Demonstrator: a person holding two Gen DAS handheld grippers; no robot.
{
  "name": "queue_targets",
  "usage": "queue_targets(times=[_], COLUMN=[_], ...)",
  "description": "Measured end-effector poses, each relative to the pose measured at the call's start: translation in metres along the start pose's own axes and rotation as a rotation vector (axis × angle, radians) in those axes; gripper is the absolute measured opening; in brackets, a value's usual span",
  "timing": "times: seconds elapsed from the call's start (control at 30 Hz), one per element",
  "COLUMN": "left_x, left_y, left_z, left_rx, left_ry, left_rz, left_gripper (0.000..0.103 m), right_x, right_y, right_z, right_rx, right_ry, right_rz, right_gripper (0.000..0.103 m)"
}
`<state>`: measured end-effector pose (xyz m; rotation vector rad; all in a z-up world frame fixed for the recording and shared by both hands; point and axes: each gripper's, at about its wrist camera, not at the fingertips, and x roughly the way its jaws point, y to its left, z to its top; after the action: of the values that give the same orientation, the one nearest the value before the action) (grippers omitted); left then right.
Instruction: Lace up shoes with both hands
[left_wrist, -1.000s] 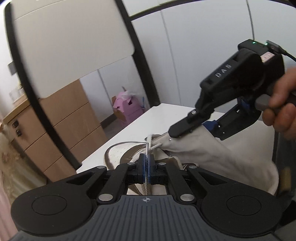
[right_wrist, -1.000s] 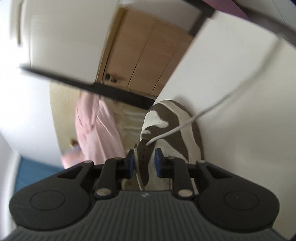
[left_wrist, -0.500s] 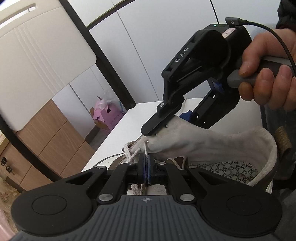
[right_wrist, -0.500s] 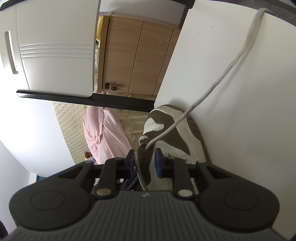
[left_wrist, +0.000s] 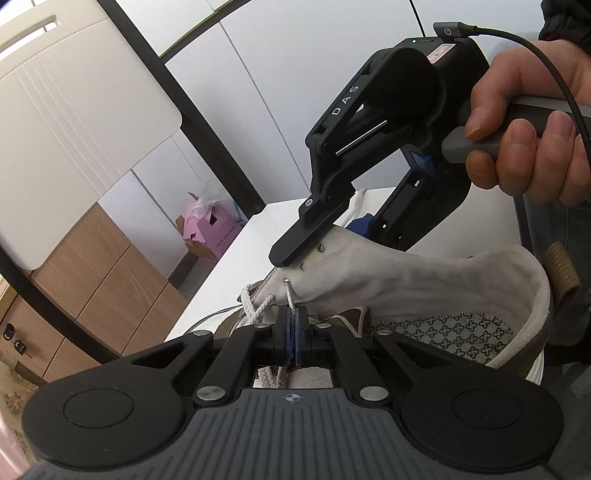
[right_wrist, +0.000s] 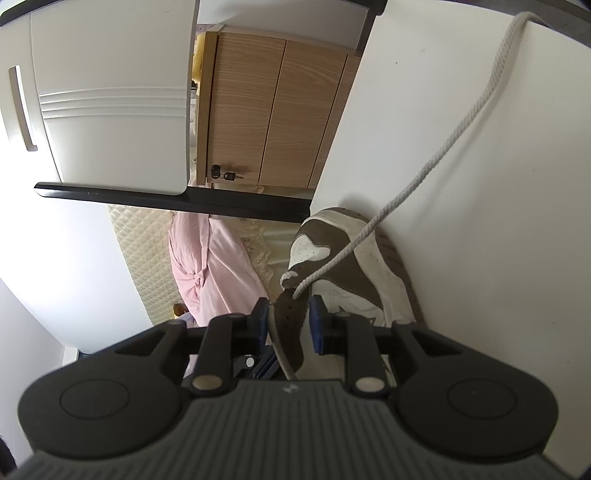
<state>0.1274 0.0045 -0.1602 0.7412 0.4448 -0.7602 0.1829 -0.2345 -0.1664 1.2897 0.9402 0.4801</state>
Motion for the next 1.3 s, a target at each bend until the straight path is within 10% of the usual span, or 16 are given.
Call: queue_targets(times=[1.3], left_x=[-0.05], left_y=[0.018], left_z=[-0.004], left_rx=[-0.234], left_ry=[-0.054], left_rz=[-0.078], left_gripper=[0.003], right_x=[0.001], right_y=[0.009], right_z=[0.0], right_rx=[-0.058], right_ry=[-0.046], right_rz=[0.0], right_gripper=[0.015])
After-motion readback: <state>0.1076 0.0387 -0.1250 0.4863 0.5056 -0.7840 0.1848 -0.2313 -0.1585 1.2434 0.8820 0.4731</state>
